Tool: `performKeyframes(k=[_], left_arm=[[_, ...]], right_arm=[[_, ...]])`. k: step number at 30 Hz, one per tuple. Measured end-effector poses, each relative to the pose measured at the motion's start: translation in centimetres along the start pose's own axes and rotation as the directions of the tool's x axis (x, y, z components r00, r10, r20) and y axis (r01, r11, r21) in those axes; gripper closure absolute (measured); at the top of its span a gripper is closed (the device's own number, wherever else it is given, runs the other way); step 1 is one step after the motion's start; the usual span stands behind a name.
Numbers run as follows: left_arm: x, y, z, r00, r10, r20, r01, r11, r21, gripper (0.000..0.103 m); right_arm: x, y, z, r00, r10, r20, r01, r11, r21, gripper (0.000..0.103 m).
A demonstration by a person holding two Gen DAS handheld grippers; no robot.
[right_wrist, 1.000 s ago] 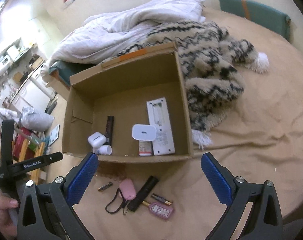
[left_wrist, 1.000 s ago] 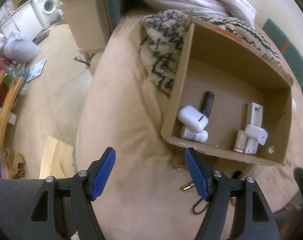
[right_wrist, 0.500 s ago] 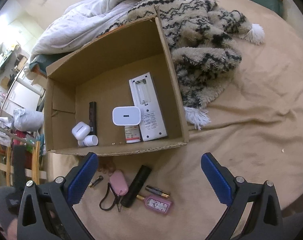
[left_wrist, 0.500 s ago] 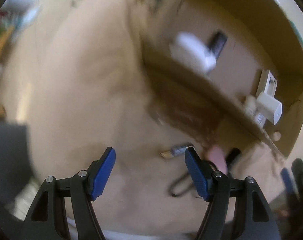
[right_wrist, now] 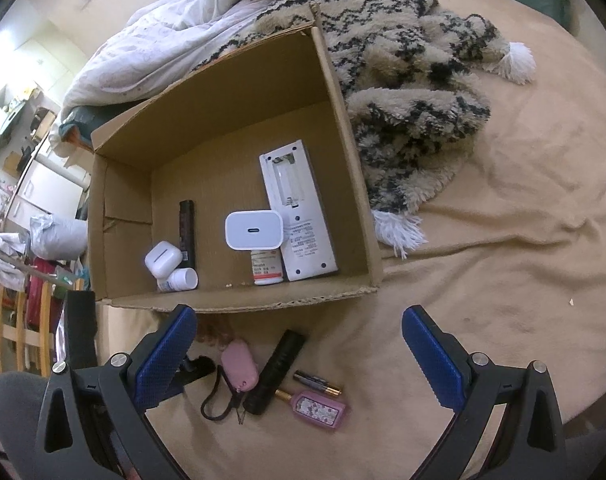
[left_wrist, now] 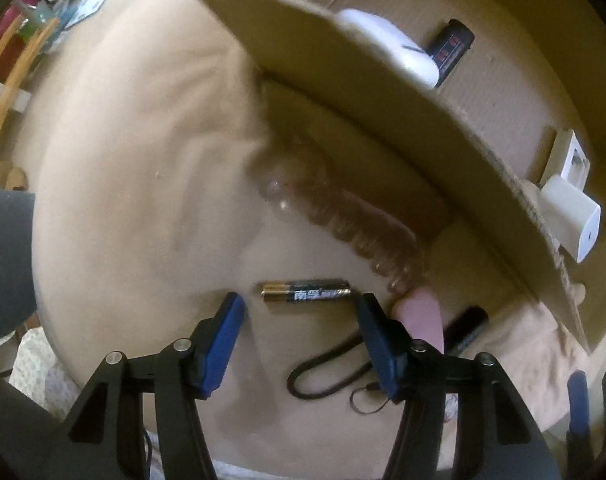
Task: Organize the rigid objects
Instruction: 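Lower the left tool onto the AA battery and close it, then grasp the pink heart-shaped case with the right tool while the left tool holds the battery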
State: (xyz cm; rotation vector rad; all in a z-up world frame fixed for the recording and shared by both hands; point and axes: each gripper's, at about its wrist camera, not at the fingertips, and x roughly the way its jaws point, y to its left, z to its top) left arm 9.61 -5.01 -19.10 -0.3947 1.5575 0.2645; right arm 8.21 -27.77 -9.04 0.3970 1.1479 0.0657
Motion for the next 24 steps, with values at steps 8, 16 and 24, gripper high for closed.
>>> performKeyframes(k=[8,16,24], left_arm=[[0.2,0.3,0.9,0.999,-0.013,-0.031,0.013,1.0,-0.009,0.063],[-2.5,2.5,2.1,0.999,0.015,0.036,-0.02,0.986,0.166,0.063],[-10.6,5.0,3.2,0.97,0.018,0.241,-0.109,0.923,0.368,0.063]], right_arm=[[0.2,0.3,-0.1,1.0,-0.023,-0.001,0.023,0.999,-0.025,0.0],[0.5,0.7,-0.3,1.0,-0.01,-0.019,0.009,0.999,-0.048,0.0],[3.4,1.8,-0.9,0.949,0.245,-0.198,-0.246,0.969,0.023,0.031]])
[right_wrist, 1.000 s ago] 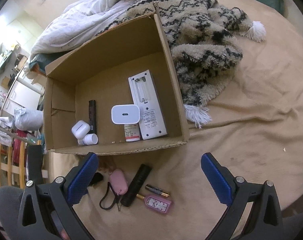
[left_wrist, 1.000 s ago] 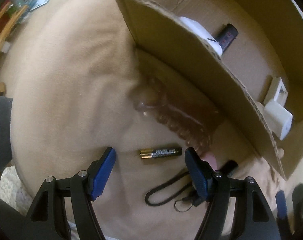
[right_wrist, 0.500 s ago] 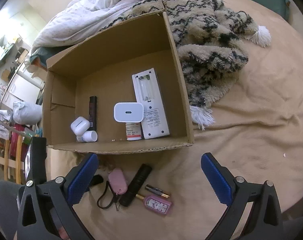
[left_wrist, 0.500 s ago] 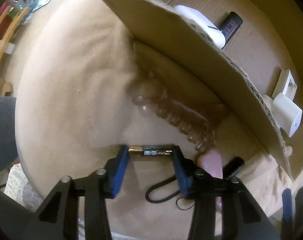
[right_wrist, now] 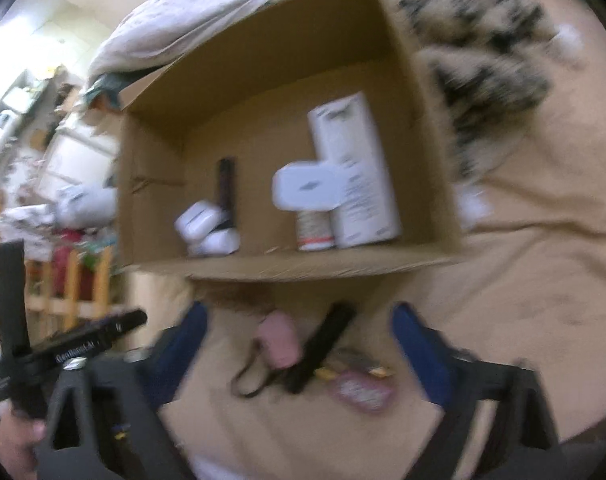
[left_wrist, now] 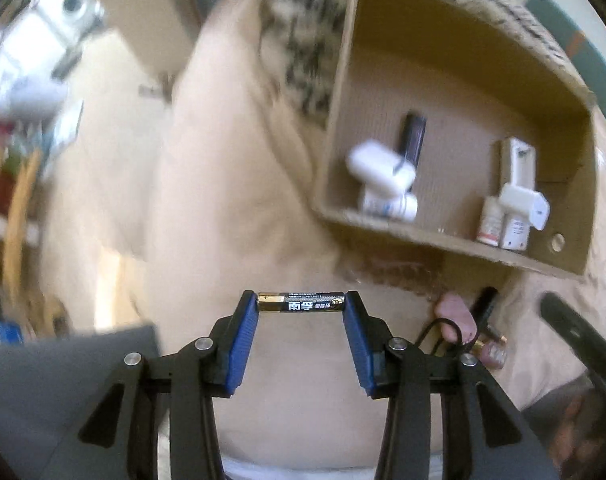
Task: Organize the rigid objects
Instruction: 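Grasp the pink heart-shaped case with the right tool while the left tool holds the battery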
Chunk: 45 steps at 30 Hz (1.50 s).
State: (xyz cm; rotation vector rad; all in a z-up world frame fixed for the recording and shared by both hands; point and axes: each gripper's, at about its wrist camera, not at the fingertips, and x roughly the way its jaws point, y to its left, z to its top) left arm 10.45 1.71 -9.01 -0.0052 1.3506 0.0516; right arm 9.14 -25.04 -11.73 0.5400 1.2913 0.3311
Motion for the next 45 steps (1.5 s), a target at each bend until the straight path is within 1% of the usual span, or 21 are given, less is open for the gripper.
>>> performKeyframes(k=[1,2,5,6,7,9,10,12,15,20,25,28,30,32,33,35,38,40,42,43,45], left_arm=[[-0.7,0.1,0.2,1.0,0.008,0.024,-0.009,1.0,0.023,0.063],[-1.4,0.4,0.4,0.999,0.017,0.05,-0.019,0.999,0.049,0.063],[-2.3,0.8,0.1,0.994,0.035,0.104,-0.042,0.997,0.064,0.063],[-2.1,0.7,-0.2,0.994,0.033,0.101,-0.039,0.998,0.056,0.063],[-1.7,1.0,-0.1,0.997,0.012,0.082,-0.015,0.999,0.034,0.063],[-0.8,1.7,0.1,0.998,-0.053,0.032,0.054,0.998,-0.03,0.063],[-0.6,1.7,0.2,0.997,-0.072,0.024,0.073,0.996,-0.045,0.063],[-0.5,0.4,-0.1,0.997,-0.074,0.038,0.075,0.996,-0.043,0.063],[-1.3,0.1,-0.3,0.995,-0.07,0.066,0.071,0.997,-0.025,0.063],[-1.2,0.5,-0.5,0.993,-0.109,0.044,0.111,0.993,-0.04,0.063],[-1.5,0.5,-0.3,0.991,-0.122,0.051,0.125,0.991,-0.052,0.063],[-1.6,0.3,-0.3,0.992,-0.108,0.063,0.111,0.993,-0.044,0.063],[-1.6,0.4,-0.3,0.994,-0.089,0.068,0.092,0.995,-0.042,0.063],[-1.4,0.6,-0.3,0.995,-0.073,0.07,0.076,0.996,-0.048,0.063],[-1.3,0.8,-0.3,0.995,-0.066,0.069,0.069,0.996,-0.054,0.063],[-1.1,1.1,-0.3,0.996,-0.06,0.066,0.064,0.996,-0.063,0.063],[-1.1,1.2,-0.3,0.996,-0.059,0.066,0.063,0.996,-0.067,0.063],[-1.2,1.0,-0.3,0.996,-0.057,0.071,0.061,0.996,-0.063,0.063],[-1.2,0.7,-0.4,0.996,-0.051,0.075,0.056,0.997,-0.058,0.063],[-1.2,0.7,-0.4,0.996,-0.051,0.074,0.055,0.997,-0.056,0.063],[-0.9,0.7,-0.5,0.997,-0.049,0.066,0.053,0.997,-0.057,0.063]], right_arm=[[0.7,0.1,0.0,0.999,0.02,-0.034,-0.02,1.0,0.002,0.045],[1.5,0.3,0.0,0.998,0.007,-0.063,-0.008,1.0,-0.01,0.053],[3.4,0.8,0.1,0.992,-0.051,-0.116,0.046,0.998,-0.045,0.062],[4.1,0.9,0.1,0.989,-0.064,-0.134,0.058,0.997,-0.049,0.063],[4.8,1.0,0.2,0.985,-0.09,-0.145,0.083,0.995,-0.058,0.065],[6.0,1.3,0.2,0.977,-0.139,-0.161,0.128,0.988,-0.082,0.065],[6.7,1.6,0.3,0.972,-0.16,-0.17,0.146,0.985,-0.092,0.065],[7.8,2.1,0.3,0.962,-0.202,-0.184,0.184,0.977,-0.112,0.065],[8.9,2.8,0.0,0.952,-0.23,-0.201,0.206,0.969,-0.133,0.065],[9.4,4.2,-1.1,0.935,-0.285,-0.21,0.244,0.949,-0.202,0.063],[10.4,5.9,-2.3,0.911,-0.362,-0.197,0.298,0.909,-0.291,0.06],[11.1,6.8,-3.1,0.895,-0.414,-0.164,0.336,0.869,-0.363,0.059],[11.2,7.3,-3.7,0.891,-0.434,-0.136,0.351,0.846,-0.402,0.061],[10.7,7.7,-4.2,0.901,-0.419,-0.115,0.341,0.846,-0.409,0.065],[10.3,7.8,-4.4,0.91,-0.399,-0.109,0.328,0.856,-0.401,0.066],[8.9,8.1,-4.4,0.93,-0.358,-0.085,0.301,0.874,-0.382,0.066],[6.4,8.7,-4.6,0.952,-0.305,-0.033,0.272,0.889,-0.37,0.066],[4.3,9.1,-5.0,0.968,-0.251,0.017,0.24,0.902,-0.358,0.066],[2.5,9.4,-5.2,0.982,-0.175,0.075,0.19,0.922,-0.338,0.066],[1.1,9.1,-5.3,0.986,-0.124,0.11,0.153,0.934,-0.322,0.066],[-1.2,8.8,-5.0,0.985,-0.041,0.168,0.09,0.952,-0.291,0.066]])
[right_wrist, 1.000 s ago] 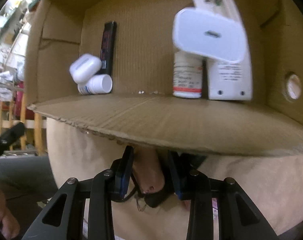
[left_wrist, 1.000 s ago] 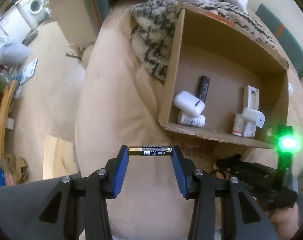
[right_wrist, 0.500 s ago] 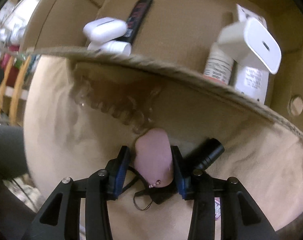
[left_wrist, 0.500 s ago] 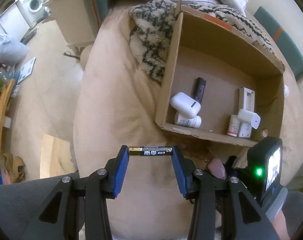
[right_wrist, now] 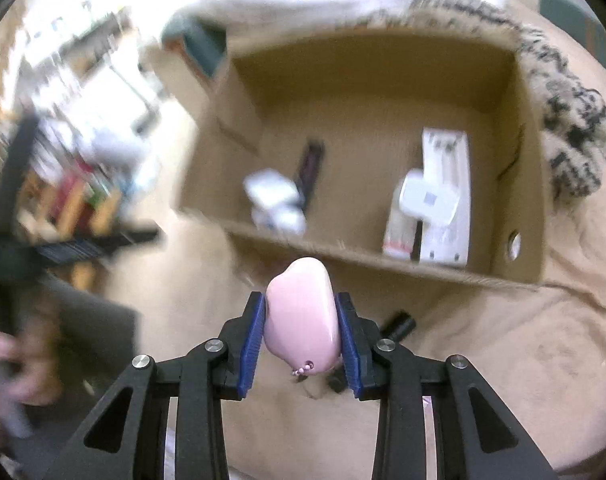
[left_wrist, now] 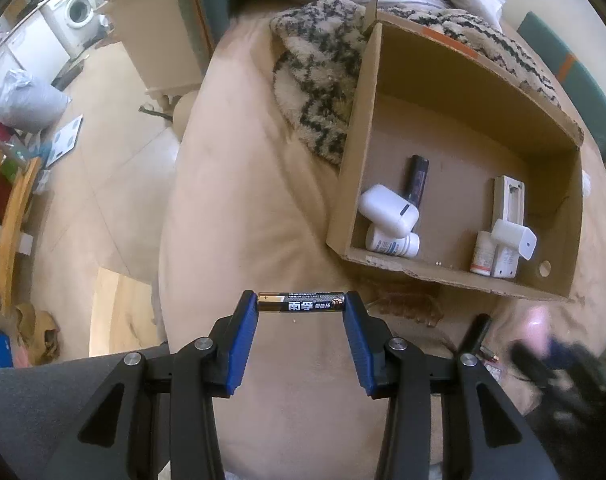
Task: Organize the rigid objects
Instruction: 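Grasp the pink heart-shaped case with the right tool while the left tool holds the battery, then carry the battery and pink heart case into the box and open both tools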
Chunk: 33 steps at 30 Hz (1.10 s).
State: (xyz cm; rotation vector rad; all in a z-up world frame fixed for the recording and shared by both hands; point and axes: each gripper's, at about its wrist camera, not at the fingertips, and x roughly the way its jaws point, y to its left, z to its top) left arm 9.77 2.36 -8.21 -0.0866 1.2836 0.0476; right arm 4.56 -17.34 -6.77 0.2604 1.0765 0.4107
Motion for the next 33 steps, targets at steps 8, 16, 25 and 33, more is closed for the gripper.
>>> performKeyframes(k=[8,16,25,33], left_arm=[[-0.1,0.4,0.0,1.0,0.008,0.01,-0.008,1.0,-0.016,0.063],[-0.2,0.9,0.0,0.999,0.029,0.024,-0.028,0.999,-0.028,0.063],[-2.4,0.3,0.9,0.992,0.05,0.117,-0.049,0.999,-0.008,0.063],[-4.9,-1.4,3.7,0.978,0.057,0.199,-0.066,0.997,0.036,0.063]], right_arm=[[-7.6,-2.4,3.9,0.98,0.037,0.196,-0.038,0.999,0.002,0.066],[-8.3,-4.1,4.5,0.968,-0.023,0.251,0.034,0.999,-0.037,0.066],[-7.6,-6.0,5.1,0.963,-0.056,0.264,0.06,0.998,-0.008,0.066],[-7.5,-7.1,7.7,0.954,-0.059,0.295,0.059,0.998,0.009,0.066]])
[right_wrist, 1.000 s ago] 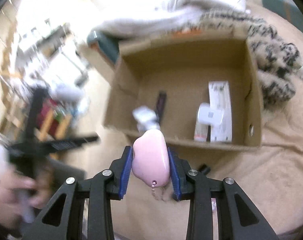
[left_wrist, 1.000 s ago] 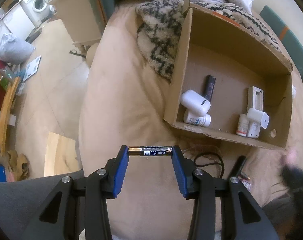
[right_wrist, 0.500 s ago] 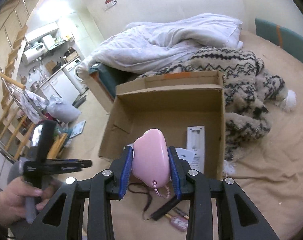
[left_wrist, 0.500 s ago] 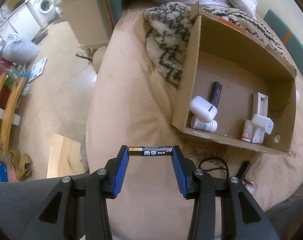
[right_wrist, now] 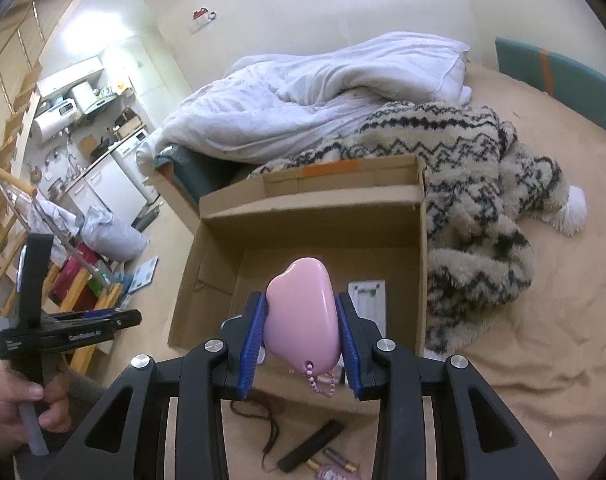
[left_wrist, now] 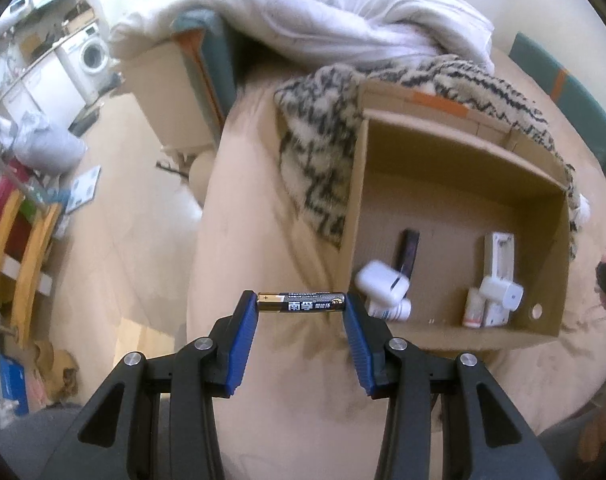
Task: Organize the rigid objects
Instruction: 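Carry the battery and pink heart case into the box and open both tools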
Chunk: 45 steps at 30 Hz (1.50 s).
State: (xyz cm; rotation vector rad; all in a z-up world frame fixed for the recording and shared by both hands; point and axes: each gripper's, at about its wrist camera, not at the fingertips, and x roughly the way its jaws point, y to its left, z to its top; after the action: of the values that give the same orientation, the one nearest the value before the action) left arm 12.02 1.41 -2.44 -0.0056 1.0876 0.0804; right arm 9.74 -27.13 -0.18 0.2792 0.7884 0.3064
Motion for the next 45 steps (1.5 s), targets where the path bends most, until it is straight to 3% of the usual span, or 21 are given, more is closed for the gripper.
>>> performKeyframes(k=[13,23,29,45], left_arm=[[1.6,-6.3,4.5,0.998,-0.036,0.051,0.029,0.991,0.129,0.063],[6.3,-9.9,3.5,0.998,-0.063,0.015,0.059,0.976,0.212,0.063],[7.8,-9.7,2.6,0.999,-0.05,-0.013,0.052,0.973,0.225,0.063],[8.4,-8.8,2.3,0.999,-0.041,-0.032,0.047,0.978,0.204,0.063]], right_arm=[[4.2,-0.7,2.5,0.999,-0.033,-0.022,0.033,0.999,-0.004,0.066],[8.1,-0.5,2.0,0.986,-0.107,-0.13,0.099,0.993,-0.069,0.066],[10.1,-0.3,0.7,0.966,-0.128,-0.223,0.108,0.989,-0.098,0.066],[11.3,-1.5,0.1,0.949,-0.151,-0.276,0.143,0.989,-0.048,0.066]])
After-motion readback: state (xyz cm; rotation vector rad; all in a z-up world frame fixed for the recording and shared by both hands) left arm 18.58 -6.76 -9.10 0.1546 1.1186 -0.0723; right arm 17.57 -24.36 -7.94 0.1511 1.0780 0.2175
